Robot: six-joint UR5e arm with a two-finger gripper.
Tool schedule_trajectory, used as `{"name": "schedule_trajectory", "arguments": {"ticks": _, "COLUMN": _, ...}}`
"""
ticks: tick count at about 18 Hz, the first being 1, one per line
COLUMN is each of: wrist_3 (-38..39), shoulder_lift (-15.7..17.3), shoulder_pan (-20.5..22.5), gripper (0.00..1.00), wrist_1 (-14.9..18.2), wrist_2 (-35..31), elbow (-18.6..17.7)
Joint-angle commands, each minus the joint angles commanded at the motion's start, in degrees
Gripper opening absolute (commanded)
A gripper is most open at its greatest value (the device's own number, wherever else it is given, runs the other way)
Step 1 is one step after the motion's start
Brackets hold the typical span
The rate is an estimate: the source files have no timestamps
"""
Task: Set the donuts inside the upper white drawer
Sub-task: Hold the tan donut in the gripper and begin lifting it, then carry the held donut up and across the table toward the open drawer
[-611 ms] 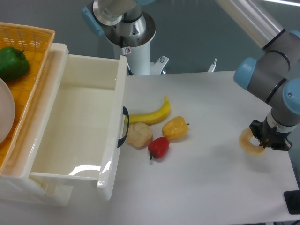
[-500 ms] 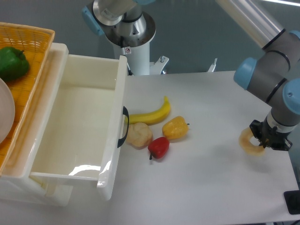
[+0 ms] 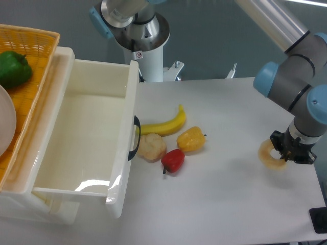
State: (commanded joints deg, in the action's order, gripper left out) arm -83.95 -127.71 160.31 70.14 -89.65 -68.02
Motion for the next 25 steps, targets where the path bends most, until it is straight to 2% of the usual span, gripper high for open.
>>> {"name": "schedule_trajectory", "arguments": {"ticks": 4, "wrist_3": 2.37, "shoulder_lift": 4.04, "shoulder_pan": -0.44, "gripper": 0.0, "wrist_1": 0.53, "wrist_2": 2.54, "elbow": -2.54}}
{"name": "schedule_trajectory", "arguments": {"ticks": 8, "wrist_3": 6.23, "shoulder_lift": 10.01, "shoulder_pan": -0.79, "gripper": 0.0, "wrist_1": 2.9, "wrist_2": 5.62, "elbow": -5.19}}
{"name": "schedule_trajectory", "arguments": {"ticks": 12, "wrist_3": 15.28, "shoulder_lift": 13.97, "shoulder_pan": -4.47, "gripper": 0.0, "wrist_1": 2.99, "wrist_2": 6.59, "elbow": -5.72}}
{"name": "schedule_trajectory", "arguments": {"ticks": 16, "wrist_3": 25.21, "shoulder_lift": 18.19, "shoulder_pan": -7.29, "gripper": 0.0, "wrist_1": 2.46, "wrist_2": 10.88, "elbow": -6.77}}
{"name": "schedule_trajectory", "arguments": {"ticks": 19, "wrist_3": 27.95, "shoulder_lift": 22.23, "shoulder_pan": -8.17, "gripper": 0.0, "wrist_1": 2.46, "wrist_2": 14.58, "elbow": -7.12}}
{"name": "schedule_trajectory", "arguments": {"ticks": 25, "wrist_3": 32.0, "shoulder_lift": 28.12, "shoulder_pan": -12.82, "gripper": 0.0, "wrist_1": 2.46, "wrist_2": 14.77, "elbow": -10.28}}
